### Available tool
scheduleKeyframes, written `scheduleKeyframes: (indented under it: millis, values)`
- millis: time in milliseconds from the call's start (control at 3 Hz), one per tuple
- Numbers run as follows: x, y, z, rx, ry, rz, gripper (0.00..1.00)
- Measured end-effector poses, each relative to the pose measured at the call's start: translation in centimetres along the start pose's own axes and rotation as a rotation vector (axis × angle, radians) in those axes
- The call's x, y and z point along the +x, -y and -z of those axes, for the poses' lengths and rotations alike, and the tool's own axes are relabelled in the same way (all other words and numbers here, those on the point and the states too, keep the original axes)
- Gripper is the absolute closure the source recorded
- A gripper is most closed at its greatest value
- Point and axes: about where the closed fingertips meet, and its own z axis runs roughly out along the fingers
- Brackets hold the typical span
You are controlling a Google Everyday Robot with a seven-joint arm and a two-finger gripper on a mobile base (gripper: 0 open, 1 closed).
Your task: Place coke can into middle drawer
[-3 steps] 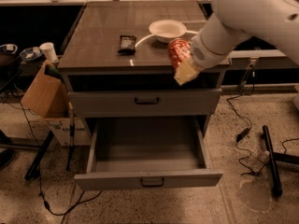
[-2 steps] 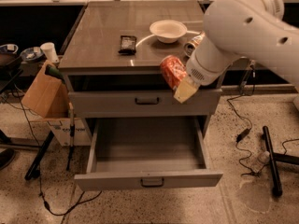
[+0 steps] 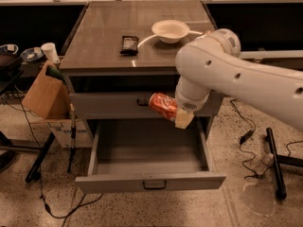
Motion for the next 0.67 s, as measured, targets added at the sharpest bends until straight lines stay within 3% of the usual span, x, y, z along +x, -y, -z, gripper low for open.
scheduleKeyframes:
  millis: [667]
  values:
    - [-0.8, -2.6, -10.4, -0.018, -0.131, 0.288, 1.0]
